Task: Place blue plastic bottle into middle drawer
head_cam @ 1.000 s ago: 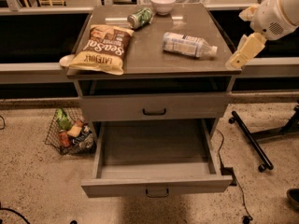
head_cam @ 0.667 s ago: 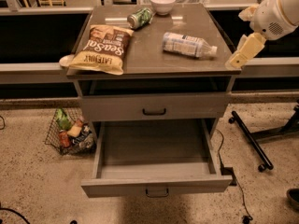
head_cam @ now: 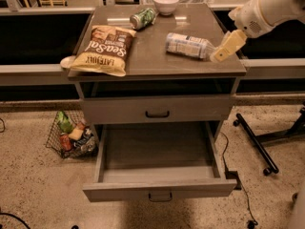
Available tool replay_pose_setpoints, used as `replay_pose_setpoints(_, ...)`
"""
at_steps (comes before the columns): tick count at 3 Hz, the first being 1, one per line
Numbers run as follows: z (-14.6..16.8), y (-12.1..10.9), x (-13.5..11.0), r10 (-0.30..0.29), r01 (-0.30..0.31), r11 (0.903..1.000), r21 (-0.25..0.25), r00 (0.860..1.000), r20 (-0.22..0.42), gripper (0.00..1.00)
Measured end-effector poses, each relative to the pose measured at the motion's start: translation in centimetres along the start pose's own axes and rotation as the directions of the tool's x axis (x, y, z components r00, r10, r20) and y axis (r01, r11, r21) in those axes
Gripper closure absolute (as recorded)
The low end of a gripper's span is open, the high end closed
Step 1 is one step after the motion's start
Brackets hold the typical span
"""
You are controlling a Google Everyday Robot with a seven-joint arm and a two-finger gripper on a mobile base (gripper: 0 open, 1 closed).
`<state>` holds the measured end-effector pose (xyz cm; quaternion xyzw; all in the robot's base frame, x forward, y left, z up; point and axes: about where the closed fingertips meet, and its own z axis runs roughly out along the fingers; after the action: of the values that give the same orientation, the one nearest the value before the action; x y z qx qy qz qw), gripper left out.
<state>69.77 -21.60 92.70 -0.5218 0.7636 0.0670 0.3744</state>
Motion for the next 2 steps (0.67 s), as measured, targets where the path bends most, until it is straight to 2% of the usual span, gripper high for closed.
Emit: replay_pose_setpoints(2, 6.4, -1.3, -0.9, 0.106, -0.105, 0.9941, -0.028, 0.994, 0.038, 0.0)
